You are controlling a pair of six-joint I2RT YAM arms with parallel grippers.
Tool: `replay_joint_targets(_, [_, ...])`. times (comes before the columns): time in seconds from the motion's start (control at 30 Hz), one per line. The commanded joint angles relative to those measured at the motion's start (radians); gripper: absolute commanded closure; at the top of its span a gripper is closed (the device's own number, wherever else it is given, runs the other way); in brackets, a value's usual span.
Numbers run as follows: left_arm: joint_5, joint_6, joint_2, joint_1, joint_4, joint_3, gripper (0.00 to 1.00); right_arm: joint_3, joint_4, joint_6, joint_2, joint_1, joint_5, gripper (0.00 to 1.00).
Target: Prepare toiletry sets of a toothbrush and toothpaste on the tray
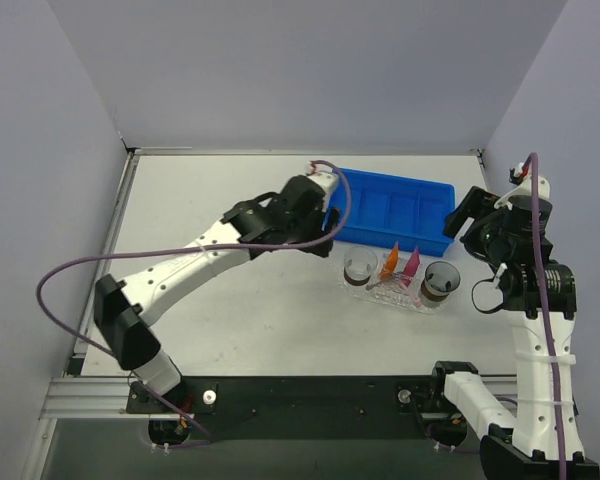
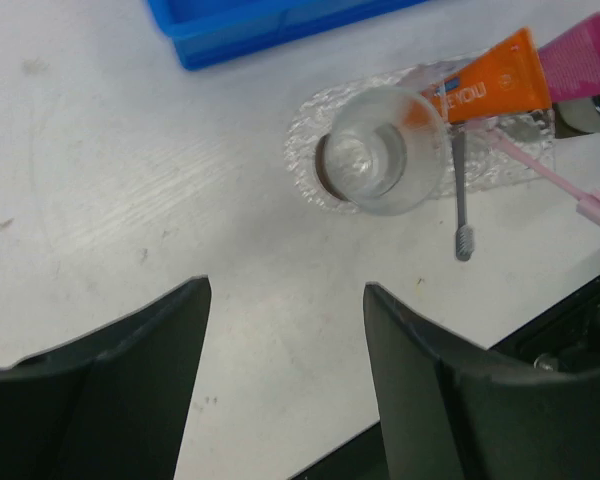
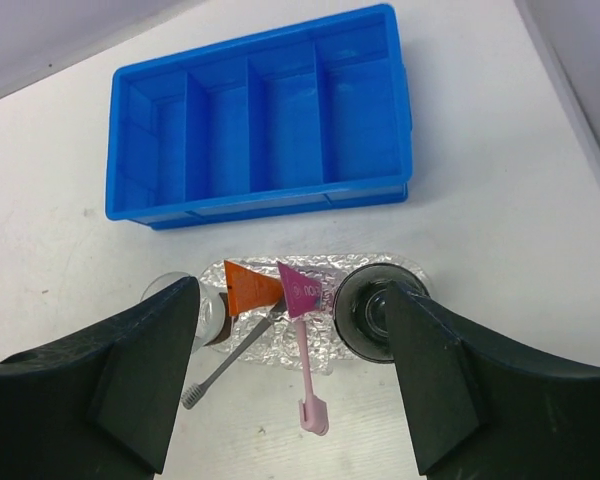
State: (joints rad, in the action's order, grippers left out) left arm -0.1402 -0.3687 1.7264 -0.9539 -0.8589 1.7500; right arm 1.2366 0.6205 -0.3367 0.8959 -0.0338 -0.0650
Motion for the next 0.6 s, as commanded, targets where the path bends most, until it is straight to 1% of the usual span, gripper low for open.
replay_joint_targets(0.0, [-0.048,-0.209,-0.285,0.142,0.338,-0.28,0.28,0.069,0.013,0.062,-0.044,-0.008,0.092,0.3])
replay_joint_targets(0.03, [-0.056,-0.231,-0.385,0.162,0.432,-0.34,0.28,0.069,0.013,0.071,-0.06,-0.006,0.1,0.3])
replay_joint_targets(0.07, [-0.085,-0.246,-0.434,0.205,0.47,-0.453,0.28,0.07,0.013,0.073,-0.067,-0.008,0.106,0.3])
replay_joint_targets(0.1, [-0.104,-0.26,-0.482,0.217,0.507,-0.499,0.28,0.069,0.015,0.076,-0.075,-0.006,0.114,0.3])
replay_joint_targets(0.13, [-0.128,-0.257,-0.566,0.23,0.568,-0.539,0.27,0.067,0.013,0.079,-0.089,-0.006,0.12,0.3])
replay_joint_targets(0.17, [-0.186,-0.25,-0.605,0.24,0.586,-0.607,0.27,0.067,0.012,0.082,-0.097,-0.006,0.12,0.3])
replay_joint_targets(0.2, [-0.226,-0.228,-0.64,0.239,0.598,-0.628,0.21,0.063,0.012,0.08,-0.101,-0.006,0.123,0.3])
replay_joint_targets(0.23, [-0.258,-0.219,-0.701,0.239,0.606,-0.648,0.19,0.058,0.01,0.082,-0.115,-0.006,0.125,0.3])
replay_joint_targets(0.27, [-0.287,-0.208,-0.727,0.241,0.606,-0.662,0.17,0.055,0.008,0.08,-0.12,-0.008,0.123,0.3])
replay_joint_targets(0.3, [-0.362,-0.194,-0.754,0.241,0.604,-0.684,0.15,0.049,0.007,0.079,-0.127,-0.006,0.123,0.3])
replay_joint_targets(0.33, [-0.398,-0.196,-0.79,0.241,0.58,-0.687,0.09,0.038,0.002,0.077,-0.138,-0.006,0.123,0.3])
replay_joint_targets(0.4, [-0.487,-0.185,-0.812,0.241,0.54,-0.675,0.09,0.027,-0.004,0.074,-0.15,-0.006,0.123,0.3])
replay_joint_targets(0.43, [-0.516,-0.184,-0.818,0.241,0.493,-0.664,0.09,0.021,-0.004,0.071,-0.156,-0.008,0.123,0.3])
replay_joint_targets(0.57, [-0.588,-0.177,-0.803,0.241,0.39,-0.601,0.08,0.006,-0.008,0.061,-0.17,-0.008,0.128,0.3])
